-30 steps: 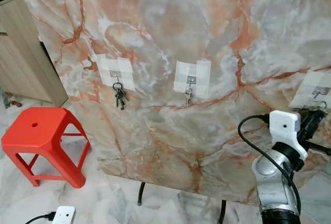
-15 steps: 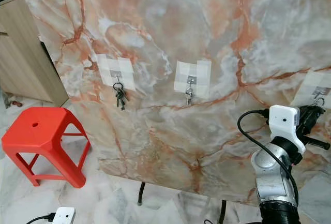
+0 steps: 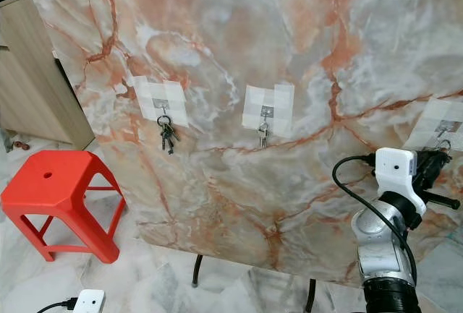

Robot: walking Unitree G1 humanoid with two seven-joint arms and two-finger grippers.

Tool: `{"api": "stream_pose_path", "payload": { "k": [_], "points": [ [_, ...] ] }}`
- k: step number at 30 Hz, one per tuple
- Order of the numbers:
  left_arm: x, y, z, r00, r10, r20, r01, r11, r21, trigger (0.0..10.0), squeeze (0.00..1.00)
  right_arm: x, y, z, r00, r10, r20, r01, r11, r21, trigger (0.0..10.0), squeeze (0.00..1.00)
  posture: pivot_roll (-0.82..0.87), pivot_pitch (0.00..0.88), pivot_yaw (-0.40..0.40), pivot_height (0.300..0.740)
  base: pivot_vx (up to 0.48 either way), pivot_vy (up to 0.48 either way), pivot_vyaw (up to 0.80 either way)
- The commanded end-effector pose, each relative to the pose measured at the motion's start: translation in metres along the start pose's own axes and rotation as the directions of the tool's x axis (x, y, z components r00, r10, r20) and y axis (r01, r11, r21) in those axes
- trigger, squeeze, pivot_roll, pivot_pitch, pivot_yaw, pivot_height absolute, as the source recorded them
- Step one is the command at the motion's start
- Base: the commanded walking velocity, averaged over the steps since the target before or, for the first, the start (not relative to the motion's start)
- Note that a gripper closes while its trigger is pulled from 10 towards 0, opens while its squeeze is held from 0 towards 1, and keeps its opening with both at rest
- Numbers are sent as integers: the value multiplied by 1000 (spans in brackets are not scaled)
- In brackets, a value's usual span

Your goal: Hang keys on a hook

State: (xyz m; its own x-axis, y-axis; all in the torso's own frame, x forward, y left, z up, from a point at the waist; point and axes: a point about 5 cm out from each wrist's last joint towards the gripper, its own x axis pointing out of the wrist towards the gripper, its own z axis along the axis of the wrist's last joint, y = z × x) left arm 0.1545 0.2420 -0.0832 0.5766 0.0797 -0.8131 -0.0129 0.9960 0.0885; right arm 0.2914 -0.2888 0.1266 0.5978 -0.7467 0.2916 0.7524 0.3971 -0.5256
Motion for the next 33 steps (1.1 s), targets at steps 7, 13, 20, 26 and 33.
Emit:
{"api": "stream_pose_path", "payload": {
  "k": [7,13,20,26,33],
  "points": [
    [-1,0,-5,1000,-4,-17,4,1000,16,10000,0,4,1,2,1000,2,-13,-2,1000,7,10000,0,76,0,-19,740,0,0,0],
    [-1,0,-5,1000,-6,-17,6,1000,14,10000,0,6,-3,6,1000,-28,6,28,999,22,10000,0,76,0,-20,740,0,0,0],
    [-1,0,-5,1000,-7,-16,7,1000,14,10000,0,8,-7,11,997,-63,33,62,998,31,10000,0,75,0,-21,740,0,0,0],
    [-1,0,-5,1000,-8,-16,8,1000,14,10000,0,8,-8,11,997,-74,37,72,997,36,10000,0,76,0,-20,740,0,0,0],
    [-1,0,-4,1000,-7,-15,8,1000,15,10000,0,8,-6,9,998,-62,29,61,998,31,10000,0,75,0,-19,740,0,0,0]
  ]
}}
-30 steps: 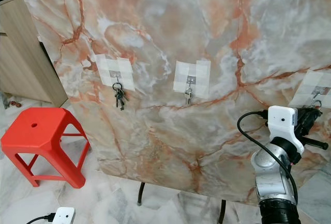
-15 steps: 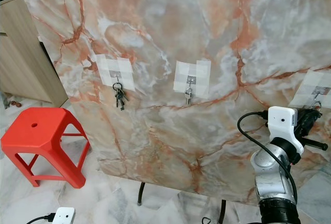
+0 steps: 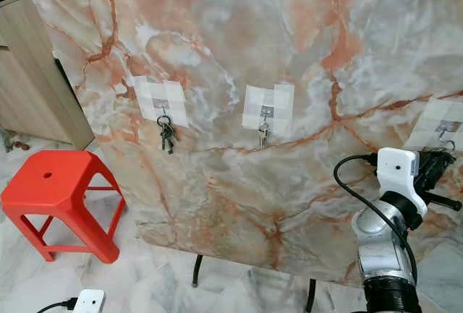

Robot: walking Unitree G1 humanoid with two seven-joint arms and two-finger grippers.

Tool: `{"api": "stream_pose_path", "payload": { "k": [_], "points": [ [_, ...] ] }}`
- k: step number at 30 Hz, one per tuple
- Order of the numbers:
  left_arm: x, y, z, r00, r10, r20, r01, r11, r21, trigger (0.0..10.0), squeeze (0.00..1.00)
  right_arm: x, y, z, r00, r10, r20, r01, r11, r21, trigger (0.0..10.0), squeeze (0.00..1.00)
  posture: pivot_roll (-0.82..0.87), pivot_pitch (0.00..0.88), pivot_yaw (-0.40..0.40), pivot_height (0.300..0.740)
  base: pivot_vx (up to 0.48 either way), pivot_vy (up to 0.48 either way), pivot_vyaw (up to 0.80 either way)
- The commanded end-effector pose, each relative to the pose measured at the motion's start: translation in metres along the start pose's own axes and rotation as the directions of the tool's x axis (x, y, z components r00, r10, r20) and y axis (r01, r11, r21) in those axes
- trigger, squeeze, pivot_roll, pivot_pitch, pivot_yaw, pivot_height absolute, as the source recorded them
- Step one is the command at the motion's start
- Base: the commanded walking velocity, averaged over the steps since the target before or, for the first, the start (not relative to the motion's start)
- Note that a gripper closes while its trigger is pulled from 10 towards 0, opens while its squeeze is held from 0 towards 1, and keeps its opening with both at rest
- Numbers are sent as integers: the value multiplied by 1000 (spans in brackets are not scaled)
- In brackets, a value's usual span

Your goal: Hang keys on a hook

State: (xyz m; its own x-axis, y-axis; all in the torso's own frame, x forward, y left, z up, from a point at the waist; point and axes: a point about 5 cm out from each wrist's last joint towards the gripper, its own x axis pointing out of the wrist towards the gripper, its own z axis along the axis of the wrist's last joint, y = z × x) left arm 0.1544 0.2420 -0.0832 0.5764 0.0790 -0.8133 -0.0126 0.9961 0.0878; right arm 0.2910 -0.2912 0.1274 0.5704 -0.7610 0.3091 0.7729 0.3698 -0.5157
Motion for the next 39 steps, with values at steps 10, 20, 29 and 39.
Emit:
{"api": "stream_pose_path", "payload": {
  "k": [10,20,29,39],
  "points": [
    [-1,0,-4,1000,-5,-15,6,1000,15,10000,0,7,-1,10,999,4,37,-4,1000,13,10000,0,76,0,-20,740,0,0,0],
    [-1,0,-4,1000,-5,-15,6,1000,16,10000,0,8,3,7,999,31,14,-31,999,9,10000,0,75,0,-20,740,0,0,0],
    [-1,0,-4,1000,-6,-14,6,1000,16,10000,0,8,2,10,999,20,27,-21,1000,14,10000,0,75,0,-19,740,0,0,0],
    [-1,0,-4,1000,-5,-14,6,1000,16,10000,0,4,7,6,997,73,-3,-73,997,5,10000,0,76,0,-21,740,0,0,0]
  ]
}}
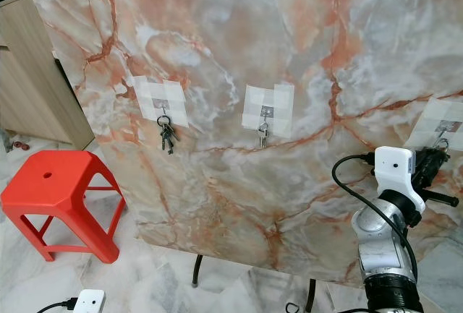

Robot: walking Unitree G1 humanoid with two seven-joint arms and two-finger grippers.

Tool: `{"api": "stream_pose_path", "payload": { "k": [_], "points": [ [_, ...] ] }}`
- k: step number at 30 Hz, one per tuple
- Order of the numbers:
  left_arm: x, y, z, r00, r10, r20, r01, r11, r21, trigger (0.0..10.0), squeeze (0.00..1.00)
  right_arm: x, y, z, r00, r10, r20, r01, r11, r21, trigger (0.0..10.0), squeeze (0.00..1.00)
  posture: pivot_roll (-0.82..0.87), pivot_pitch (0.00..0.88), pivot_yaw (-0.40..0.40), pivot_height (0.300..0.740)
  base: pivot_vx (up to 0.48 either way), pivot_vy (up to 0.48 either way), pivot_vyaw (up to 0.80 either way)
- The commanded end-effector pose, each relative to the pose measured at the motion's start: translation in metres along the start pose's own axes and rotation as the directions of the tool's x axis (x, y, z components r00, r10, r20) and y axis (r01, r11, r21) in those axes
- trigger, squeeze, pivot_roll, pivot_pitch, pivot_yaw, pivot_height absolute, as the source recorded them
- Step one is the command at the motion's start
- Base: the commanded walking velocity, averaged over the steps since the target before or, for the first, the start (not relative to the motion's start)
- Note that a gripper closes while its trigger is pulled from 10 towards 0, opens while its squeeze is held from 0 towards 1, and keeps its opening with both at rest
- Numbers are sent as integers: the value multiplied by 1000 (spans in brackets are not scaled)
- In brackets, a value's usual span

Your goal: Hang keys on a hook

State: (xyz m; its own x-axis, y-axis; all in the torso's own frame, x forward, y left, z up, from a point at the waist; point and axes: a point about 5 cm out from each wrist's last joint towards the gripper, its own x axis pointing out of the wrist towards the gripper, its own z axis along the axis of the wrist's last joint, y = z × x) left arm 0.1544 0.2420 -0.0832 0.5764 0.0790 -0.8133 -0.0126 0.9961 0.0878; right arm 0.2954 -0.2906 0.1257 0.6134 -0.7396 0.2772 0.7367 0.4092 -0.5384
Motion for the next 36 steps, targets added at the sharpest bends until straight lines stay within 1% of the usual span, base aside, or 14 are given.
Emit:
{"api": "stream_pose_path", "payload": {
  "k": [1,12,14,15,17,18,25,29,31,32,33,35,36],
  "points": [
    [-1,0,-4,1000,-5,-14,6,1000,17,10000,0,2,5,4,999,39,-11,-39,999,10,10000,0,76,0,-21,740,0,0,0],
    [-1,0,-4,1000,-4,-15,5,1000,18,10000,0,1,7,5,999,47,-14,-47,999,14,10000,0,75,0,-20,740,0,0,0],
    [-1,0,-4,1000,-3,-15,4,1000,18,10000,0,1,7,4,998,58,-18,-57,998,33,10000,0,75,0,-21,740,0,0,0],
    [-1,0,-4,1000,-4,-15,4,1000,19,10000,0,1,7,5,998,57,-12,-57,998,40,10000,808,76,0,-21,740,0,0,0],
    [-1,0,-4,1000,-4,-15,4,1000,19,10000,0,0,7,6,998,58,-7,-58,997,42,10000,808,76,0,-21,740,0,0,0],
    [-1,0,-4,1000,-3,-15,4,1000,19,10000,0,0,8,7,998,62,0,-62,997,48,10000,1000,76,0,-21,740,0,0,0],
    [-1,0,-4,1000,-5,-14,5,1000,20,10000,0,-4,11,10,997,81,14,-82,995,57,10000,1000,73,0,-22,740,0,0,0],
    [-1,1,-4,1000,-5,-15,5,1000,21,10000,0,-10,14,9,992,126,31,-128,989,70,10000,1000,72,0,-22,740,0,0,0],
    [-1,1,-4,1000,-5,-15,6,1000,22,10000,0,-14,15,9,987,157,45,-160,985,69,10000,1000,72,0,-22,740,0,0,0],
    [-1,1,-4,1000,-5,-15,6,1000,22,10000,0,-19,17,8,977,204,65,-209,974,82,10000,1000,69,0,-23,740,0,0,0],
    [-1,1,-4,1000,-5,-15,6,1000,23,10000,0,-22,17,8,971,228,74,-234,968,91,10000,1000,64,0,-23,740,0,0,0],
    [-1,1,-4,1000,-7,-15,7,1000,25,10000,0,-30,18,3,959,274,76,-279,957,81,10000,1000,61,0,-24,740,0,0,0],
    [-1,1,-4,1000,-7,-16,8,1000,26,10000,0,-36,18,-5,950,309,51,-313,946,88,10000,922,59,0,-24,740,0,0,0]
  ]
}}
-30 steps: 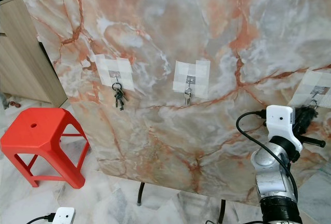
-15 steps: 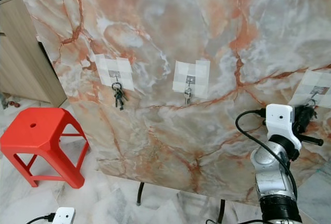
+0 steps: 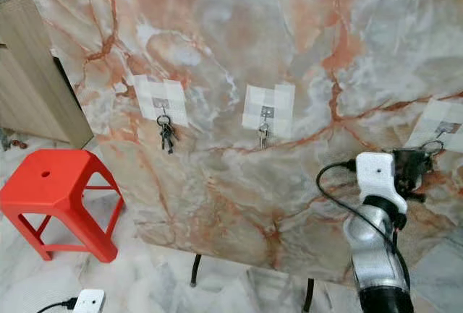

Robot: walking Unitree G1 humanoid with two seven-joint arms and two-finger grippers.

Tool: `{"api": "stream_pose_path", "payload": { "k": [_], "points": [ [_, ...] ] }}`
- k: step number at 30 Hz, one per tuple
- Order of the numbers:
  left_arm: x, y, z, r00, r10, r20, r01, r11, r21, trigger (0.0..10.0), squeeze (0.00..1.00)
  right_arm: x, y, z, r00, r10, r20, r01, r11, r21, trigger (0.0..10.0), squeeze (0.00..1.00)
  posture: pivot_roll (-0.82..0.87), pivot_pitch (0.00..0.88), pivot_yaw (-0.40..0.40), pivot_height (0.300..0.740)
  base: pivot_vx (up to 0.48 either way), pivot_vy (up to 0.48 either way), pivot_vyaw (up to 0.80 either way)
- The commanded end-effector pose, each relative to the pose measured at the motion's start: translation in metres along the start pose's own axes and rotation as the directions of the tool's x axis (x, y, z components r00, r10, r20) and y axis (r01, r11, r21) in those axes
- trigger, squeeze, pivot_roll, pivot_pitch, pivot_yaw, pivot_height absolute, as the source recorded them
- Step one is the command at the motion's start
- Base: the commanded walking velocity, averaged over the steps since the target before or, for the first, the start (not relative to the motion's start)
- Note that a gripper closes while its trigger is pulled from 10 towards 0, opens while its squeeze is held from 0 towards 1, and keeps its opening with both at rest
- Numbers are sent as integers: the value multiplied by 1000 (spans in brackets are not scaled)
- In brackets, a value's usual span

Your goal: Hang keys on a hook

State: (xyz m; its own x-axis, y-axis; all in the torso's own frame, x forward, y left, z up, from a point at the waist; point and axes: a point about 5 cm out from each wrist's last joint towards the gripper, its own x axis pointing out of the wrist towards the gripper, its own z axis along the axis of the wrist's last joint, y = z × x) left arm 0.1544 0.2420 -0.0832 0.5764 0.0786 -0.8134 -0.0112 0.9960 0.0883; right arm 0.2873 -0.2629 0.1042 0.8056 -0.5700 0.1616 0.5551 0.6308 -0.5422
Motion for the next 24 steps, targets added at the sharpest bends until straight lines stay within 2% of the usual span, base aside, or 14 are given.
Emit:
{"api": "stream_pose_path", "payload": {
  "k": [1,3,4,8,9,10,11,13,17,18,22,23,24],
  "points": [
    [-1,1,-4,1000,-8,-16,8,1000,25,10000,0,-10,4,-11,997,65,-52,-63,997,34,10000,518,59,0,-24,740,0,0,0],
    [-1,1,-3,1000,-8,-16,9,1000,26,10000,0,-14,4,-17,995,70,-77,-67,997,33,10000,518,56,0,-23,740,0,0,0],
    [-1,1,-3,1000,-9,-16,9,1000,26,10000,0,-19,7,-26,987,101,-123,-94,994,61,10000,0,55,0,-19,740,0,0,0],
    [-1,1,-3,1000,-11,-15,11,1000,29,10000,0,-33,14,-53,953,158,-260,-119,980,161,10000,0,51,0,-15,740,0,0,0],
    [-1,1,-3,1000,-11,-15,12,999,31,10000,0,-41,20,-65,919,212,-333,-140,964,228,10000,0,50,0,-14,740,0,0,0],
    [-1,1,-3,1000,-11,-16,12,999,32,10000,0,-42,21,-68,910,225,-348,-145,960,241,10000,0,50,0,-14,740,0,0,0],
    [-1,1,-2,1000,-10,-15,10,999,31,10000,0,-51,34,-79,857,326,-400,-213,930,300,10000,0,51,0,-13,740,0,0,0],
    [0,1,-2,1000,-9,-13,9,999,31,10000,0,-65,44,-96,782,402,-476,-264,906,331,10000,0,59,0,-18,740,0,0,0],
    [0,2,0,1000,-2,-10,2,1000,23,10000,0,-83,49,-120,709,406,-576,-274,912,306,10000,0,53,0,-12,740,0,0,0],
    [0,2,1,1000,-2,-10,2,1000,23,10000,0,-91,52,-128,666,426,-613,-295,904,308,10000,0,50,0,-9,740,0,0,0],
    [1,2,3,1000,-4,-10,4,999,32,10000,0,-139,66,-151,429,555,-713,-378,827,416,10000,0,63,0,-1,740,0,0,0],
    [1,2,3,1000,-4,-6,5,1000,31,10000,0,-160,64,-162,348,562,-751,-397,814,425,10000,0,75,0,-6,740,0,0,0],
    [1,2,3,1000,-1,-3,1,1000,19,10000,0,-168,62,-167,321,551,-770,-382,820,427,10000,0,78,0,-8,740,0,0,0]
  ]
}}
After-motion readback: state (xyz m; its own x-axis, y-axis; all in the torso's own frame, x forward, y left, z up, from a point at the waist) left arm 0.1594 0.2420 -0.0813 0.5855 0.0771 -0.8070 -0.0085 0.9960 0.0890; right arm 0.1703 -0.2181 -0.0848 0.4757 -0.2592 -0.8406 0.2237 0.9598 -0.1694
